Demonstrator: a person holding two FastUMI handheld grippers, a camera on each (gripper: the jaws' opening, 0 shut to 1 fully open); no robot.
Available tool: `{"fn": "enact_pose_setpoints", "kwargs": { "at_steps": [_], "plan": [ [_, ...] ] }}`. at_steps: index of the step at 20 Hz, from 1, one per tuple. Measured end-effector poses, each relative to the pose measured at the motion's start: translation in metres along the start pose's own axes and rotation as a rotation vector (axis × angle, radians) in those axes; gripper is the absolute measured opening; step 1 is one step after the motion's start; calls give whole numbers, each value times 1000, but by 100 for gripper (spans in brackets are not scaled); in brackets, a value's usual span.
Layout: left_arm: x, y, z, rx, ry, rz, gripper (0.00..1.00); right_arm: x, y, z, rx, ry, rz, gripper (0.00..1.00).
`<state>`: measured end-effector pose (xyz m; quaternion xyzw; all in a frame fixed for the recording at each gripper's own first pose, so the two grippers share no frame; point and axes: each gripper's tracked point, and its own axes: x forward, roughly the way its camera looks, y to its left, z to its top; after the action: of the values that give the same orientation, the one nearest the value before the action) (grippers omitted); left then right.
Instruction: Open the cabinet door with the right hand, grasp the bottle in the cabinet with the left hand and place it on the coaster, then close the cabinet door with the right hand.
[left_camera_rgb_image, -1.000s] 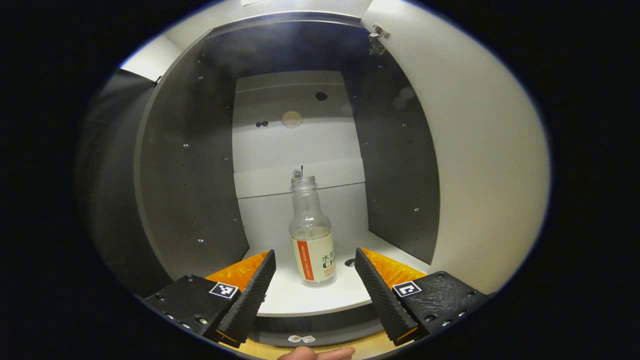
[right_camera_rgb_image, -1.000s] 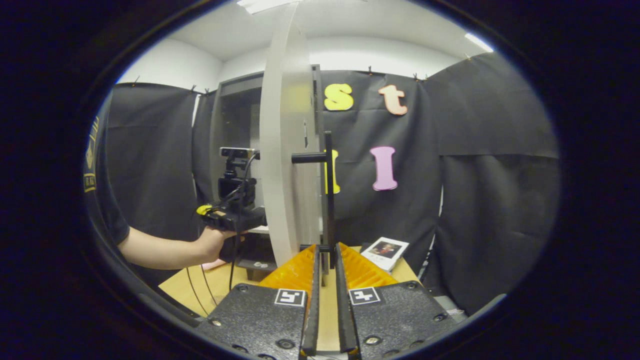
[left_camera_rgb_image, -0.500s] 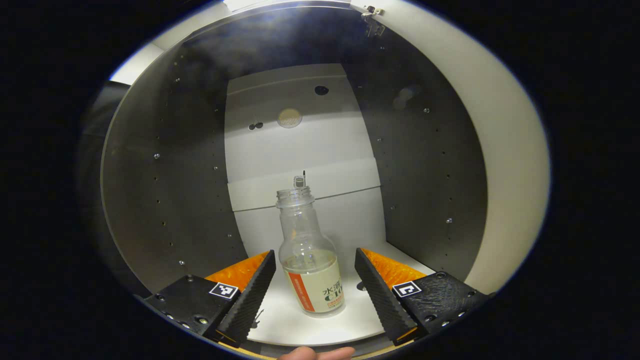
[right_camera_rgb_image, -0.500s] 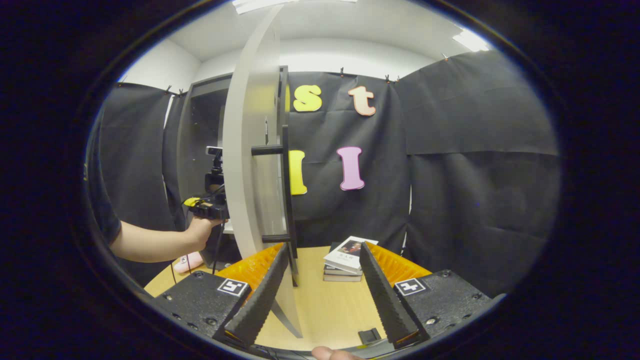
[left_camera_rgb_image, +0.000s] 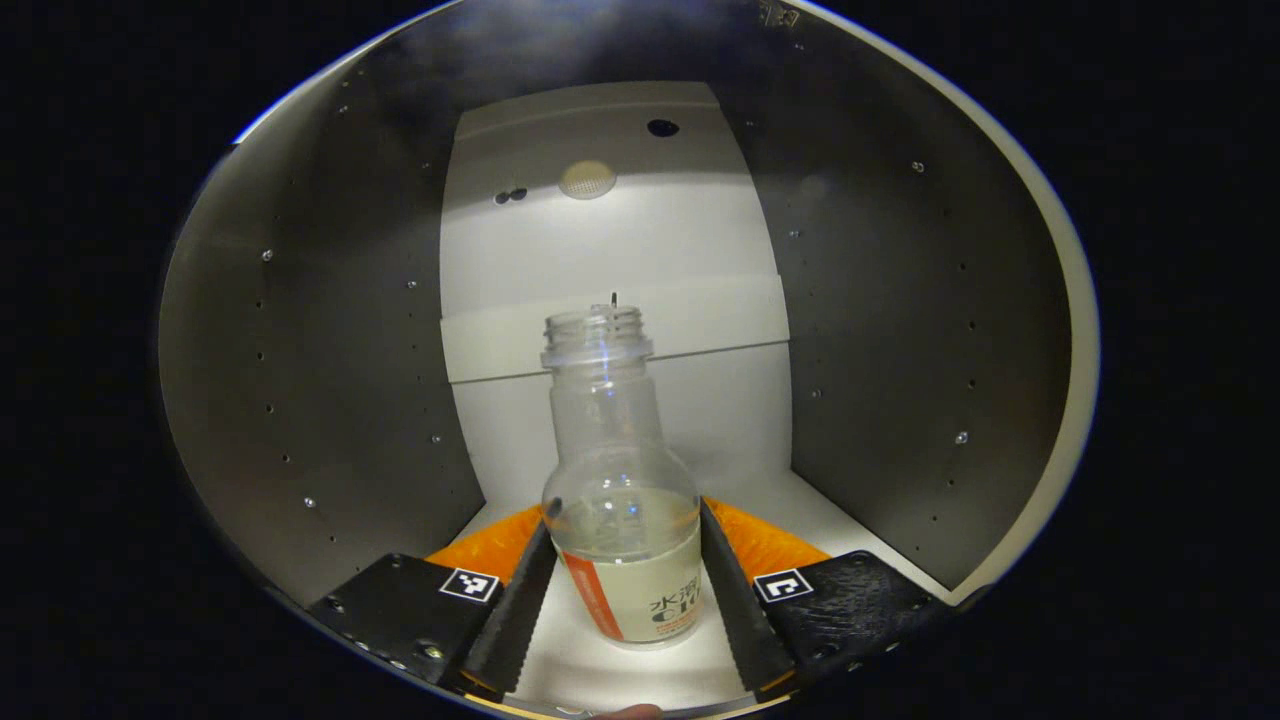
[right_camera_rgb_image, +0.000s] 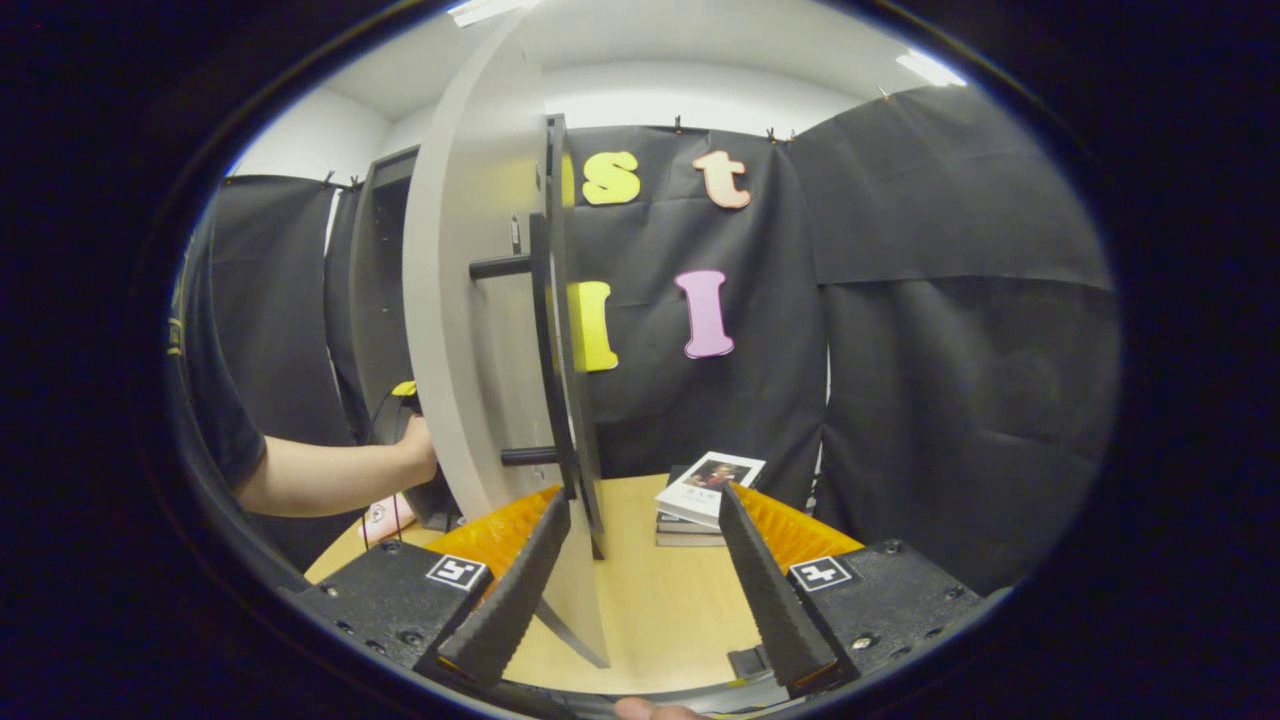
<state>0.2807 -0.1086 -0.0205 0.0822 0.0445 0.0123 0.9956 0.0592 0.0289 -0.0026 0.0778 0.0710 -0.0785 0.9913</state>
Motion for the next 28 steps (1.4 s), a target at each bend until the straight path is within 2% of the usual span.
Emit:
{"fn": "enact_pose_setpoints", "kwargs": {
  "at_steps": [7,12,16,19,21,24,28],
  "plan": [
    [-21,13,6,-17,22,20,75,12,3,-1,-7,12,111,94],
    [-81,26,31,-32,-11,25,75,26,3,2,1,-3,221,96],
    [-127,49,40,-50,-15,72,75,35,7,-2,-30,2,311,97],
    [-168,75,17,-100,18,71,75,42,3,-7,-62,-8,293,96],
    [-191,96,-10,-90,33,83,75,44,6,-8,-48,-17,271,94],
    [-230,120,-59,-81,104,65,75,43,-7,-12,27,-11,149,93],
    [-268,153,-110,-146,102,64,75,32,-12,-34,201,38,22,92]
  ]
}}
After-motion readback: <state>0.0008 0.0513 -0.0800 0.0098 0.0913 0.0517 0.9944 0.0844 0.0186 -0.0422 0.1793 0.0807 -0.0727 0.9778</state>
